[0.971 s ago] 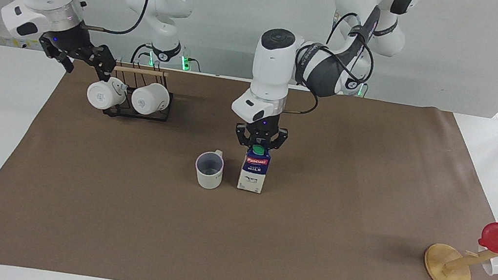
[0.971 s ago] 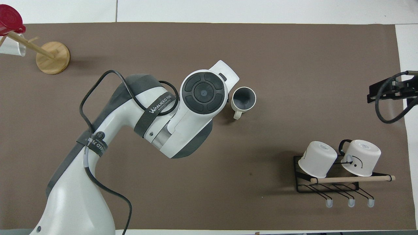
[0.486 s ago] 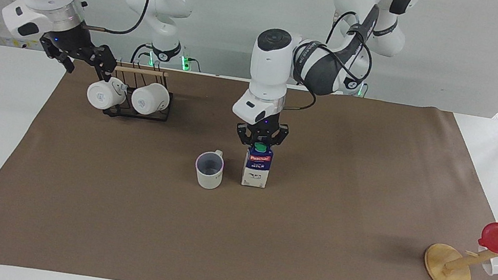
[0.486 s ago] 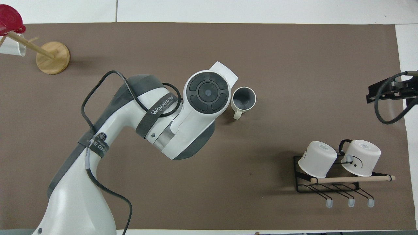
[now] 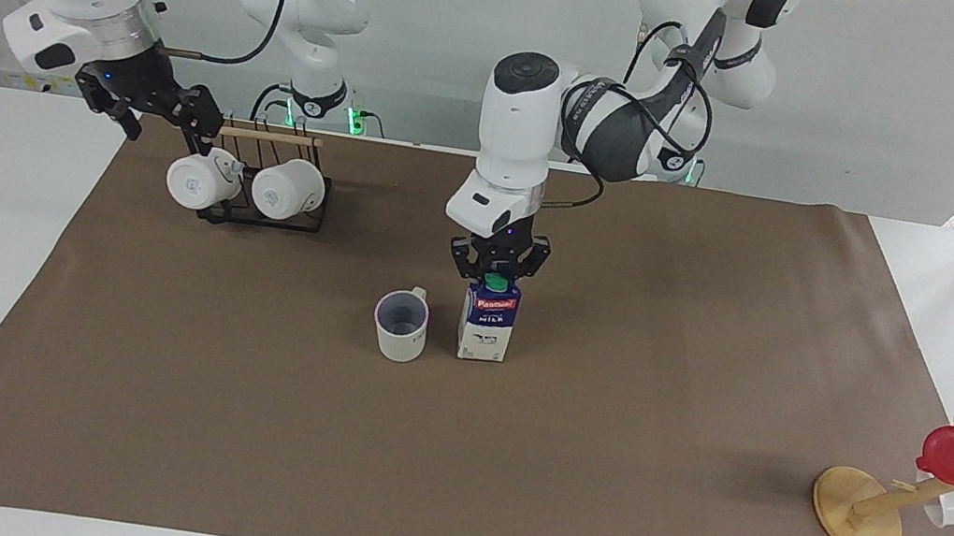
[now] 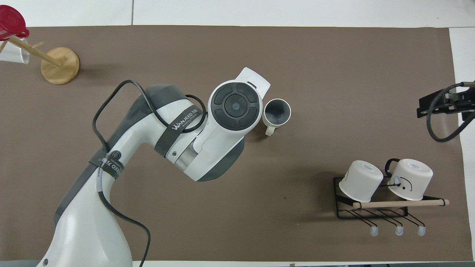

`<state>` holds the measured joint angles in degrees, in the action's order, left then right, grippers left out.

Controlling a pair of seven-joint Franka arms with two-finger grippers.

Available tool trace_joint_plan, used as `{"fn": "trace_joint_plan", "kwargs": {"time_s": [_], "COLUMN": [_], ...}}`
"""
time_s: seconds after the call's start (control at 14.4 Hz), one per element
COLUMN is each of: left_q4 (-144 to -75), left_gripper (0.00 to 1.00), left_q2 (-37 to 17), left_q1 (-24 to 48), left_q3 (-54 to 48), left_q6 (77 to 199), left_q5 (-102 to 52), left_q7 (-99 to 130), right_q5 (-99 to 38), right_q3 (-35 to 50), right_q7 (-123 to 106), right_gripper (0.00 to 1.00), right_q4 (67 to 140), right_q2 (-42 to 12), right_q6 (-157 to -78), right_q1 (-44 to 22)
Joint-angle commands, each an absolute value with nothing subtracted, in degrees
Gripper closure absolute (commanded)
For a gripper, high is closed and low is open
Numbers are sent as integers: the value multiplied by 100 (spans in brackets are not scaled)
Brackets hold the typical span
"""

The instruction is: Place cup and milk on table

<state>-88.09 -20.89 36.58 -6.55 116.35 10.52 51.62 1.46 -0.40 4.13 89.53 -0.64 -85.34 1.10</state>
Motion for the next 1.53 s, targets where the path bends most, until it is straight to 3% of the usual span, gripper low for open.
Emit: {"fn": "trace_joint_plan", "kwargs": {"time_s": [0.0, 0.07, 0.14, 0.35, 0.62, 1.11, 1.46], "left_q4": [-8719, -8719, -8719, -8728, -9218, -9518, -9370], "left_gripper": [50, 16, 0, 0, 0, 0, 0], "left_q2": [-2171, -2171, -2153, -1943, -1092, -405, -123], "left_q1": [3735, 3735, 3744, 3700, 3332, 1751, 573], "left_q3": [-580, -580, -580, -580, -580, -580, -536], "left_q6": [11751, 11716, 11664, 11506, 11092, 10681, 10126], "left_q5": [1090, 1107, 1107, 1090, 1090, 677, 28], "left_q7": [5256, 5265, 5265, 5256, 5098, 2974, 1172], "right_q5": [105, 105, 105, 105, 105, 105, 105], "right_q3": [-26, -26, -26, -26, -26, -26, -26], "right_q7": [281, 281, 281, 281, 281, 281, 281], "right_gripper": [0, 0, 0, 0, 0, 0, 0], "right_q4": [9053, 9053, 9053, 9053, 9053, 9053, 9053], "right_q2": [35, 35, 35, 26, 35, 35, 35], "right_q6": [-8481, -8481, -8481, -8481, -8481, -8481, -8481], "right_q1": [167, 167, 167, 167, 167, 167, 167]}}
